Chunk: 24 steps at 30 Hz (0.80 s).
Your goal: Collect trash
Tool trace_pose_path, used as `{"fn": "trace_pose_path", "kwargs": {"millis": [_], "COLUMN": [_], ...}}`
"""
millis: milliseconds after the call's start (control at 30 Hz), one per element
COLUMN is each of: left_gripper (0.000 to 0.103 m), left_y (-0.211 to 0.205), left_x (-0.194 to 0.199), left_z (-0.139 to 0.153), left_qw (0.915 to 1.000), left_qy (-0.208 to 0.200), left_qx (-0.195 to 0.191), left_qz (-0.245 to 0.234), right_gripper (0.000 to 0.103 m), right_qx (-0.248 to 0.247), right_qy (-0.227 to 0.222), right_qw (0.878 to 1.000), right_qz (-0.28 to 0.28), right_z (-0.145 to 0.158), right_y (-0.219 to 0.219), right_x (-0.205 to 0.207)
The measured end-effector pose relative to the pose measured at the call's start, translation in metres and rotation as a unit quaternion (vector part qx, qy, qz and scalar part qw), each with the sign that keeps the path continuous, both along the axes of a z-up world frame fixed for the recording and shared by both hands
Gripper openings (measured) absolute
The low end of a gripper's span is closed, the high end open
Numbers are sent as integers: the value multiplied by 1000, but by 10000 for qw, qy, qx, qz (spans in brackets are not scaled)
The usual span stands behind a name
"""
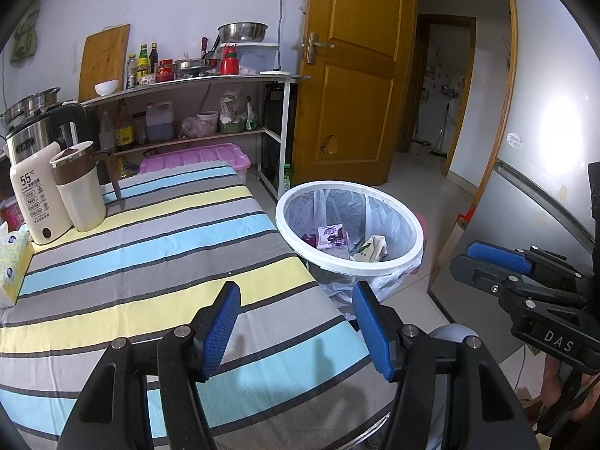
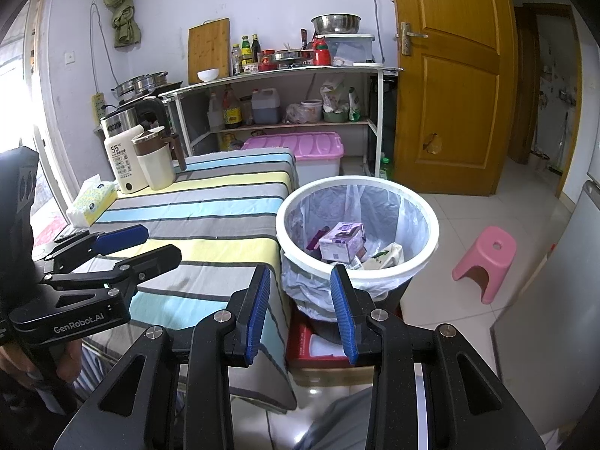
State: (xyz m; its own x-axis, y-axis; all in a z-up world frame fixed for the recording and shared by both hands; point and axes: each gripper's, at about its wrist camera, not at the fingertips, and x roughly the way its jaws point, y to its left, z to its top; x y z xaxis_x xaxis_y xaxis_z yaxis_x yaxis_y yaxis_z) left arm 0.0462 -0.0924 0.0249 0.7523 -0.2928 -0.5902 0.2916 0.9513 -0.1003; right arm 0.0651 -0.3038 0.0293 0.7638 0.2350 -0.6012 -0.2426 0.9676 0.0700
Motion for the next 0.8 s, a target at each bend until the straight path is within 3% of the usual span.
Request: {"fn": "trace_pose_path", "kwargs": {"millis": [800], "left_gripper": [62], "left_y": [6], "left_x": [-1], "left_z": [0], "left_qw": [10000], "left_qy": [0], "left_qx": [46], "left_qz": [49], "right_gripper": [35], "right_qx": [-3], "right_qy": [2], "right_qw": [10000], "right_qz": [1], "right_z": [1], "right_y": [-1], "right_x": [-1]}}
